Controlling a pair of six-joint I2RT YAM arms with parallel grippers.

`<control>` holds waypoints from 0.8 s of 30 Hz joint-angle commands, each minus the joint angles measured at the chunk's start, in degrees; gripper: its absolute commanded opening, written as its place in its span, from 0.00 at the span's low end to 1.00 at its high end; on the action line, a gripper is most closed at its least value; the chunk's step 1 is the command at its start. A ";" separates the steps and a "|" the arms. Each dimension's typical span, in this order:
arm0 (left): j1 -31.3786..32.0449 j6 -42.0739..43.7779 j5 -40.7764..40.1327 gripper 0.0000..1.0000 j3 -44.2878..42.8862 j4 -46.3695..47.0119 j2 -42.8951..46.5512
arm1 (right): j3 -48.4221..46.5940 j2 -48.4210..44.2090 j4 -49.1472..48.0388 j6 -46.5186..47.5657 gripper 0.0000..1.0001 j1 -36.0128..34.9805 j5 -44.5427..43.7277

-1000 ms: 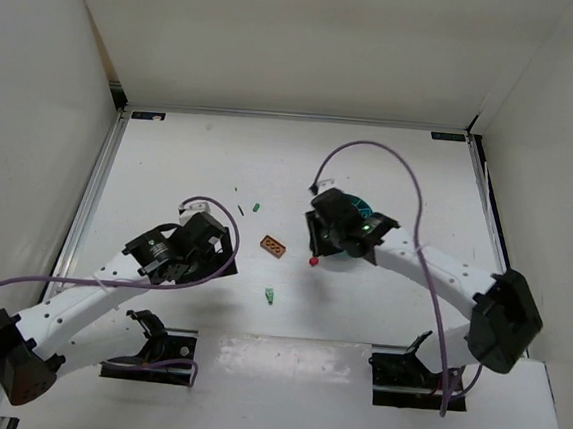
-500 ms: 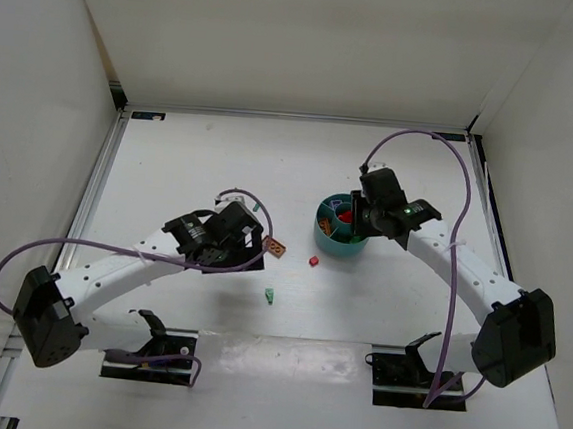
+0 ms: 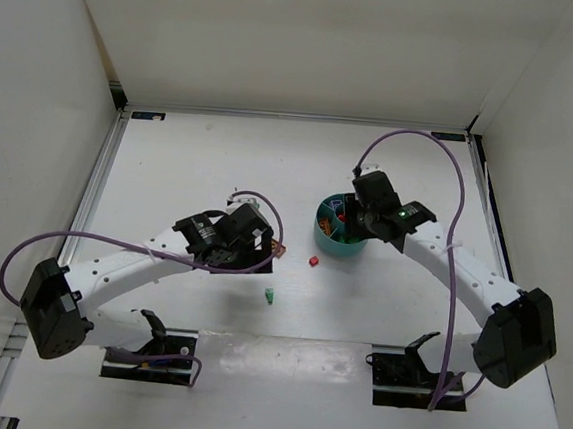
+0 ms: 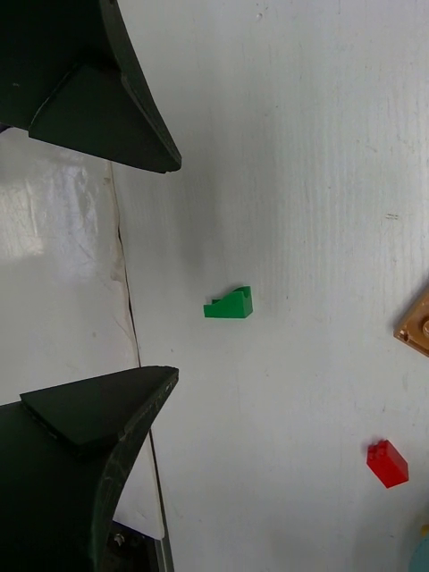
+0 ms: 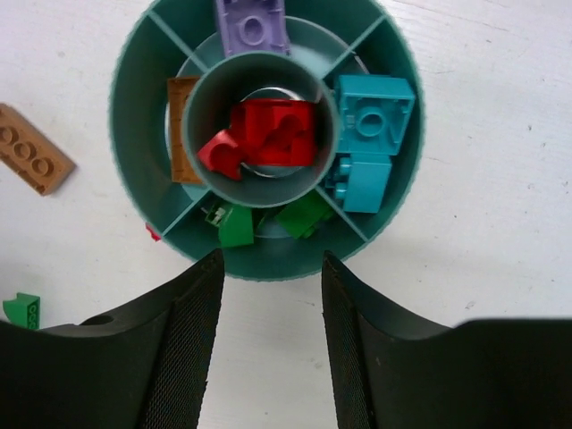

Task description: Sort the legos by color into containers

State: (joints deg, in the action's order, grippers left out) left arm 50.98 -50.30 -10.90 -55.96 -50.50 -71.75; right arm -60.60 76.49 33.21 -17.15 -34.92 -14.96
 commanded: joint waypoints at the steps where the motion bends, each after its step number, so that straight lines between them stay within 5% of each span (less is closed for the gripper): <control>1: 0.26 -0.67 -0.26 1.00 -0.02 0.67 2.66 | -1.10 -2.13 0.63 1.94 0.52 -2.78 -3.23; 12: 0.17 -3.92 -1.41 1.00 5.77 0.05 8.02 | 1.10 4.35 -2.80 -3.42 0.52 -19.12 -1.12; 24: 0.44 -7.97 -2.28 1.00 10.88 -2.32 14.87 | 0.75 15.88 -8.69 -4.91 0.52 -18.61 0.37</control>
State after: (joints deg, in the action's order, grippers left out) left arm 51.20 -56.86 -11.60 -45.63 -52.03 -59.27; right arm -60.10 91.35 28.08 -20.99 -53.95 -14.39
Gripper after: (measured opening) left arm 0.998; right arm 0.515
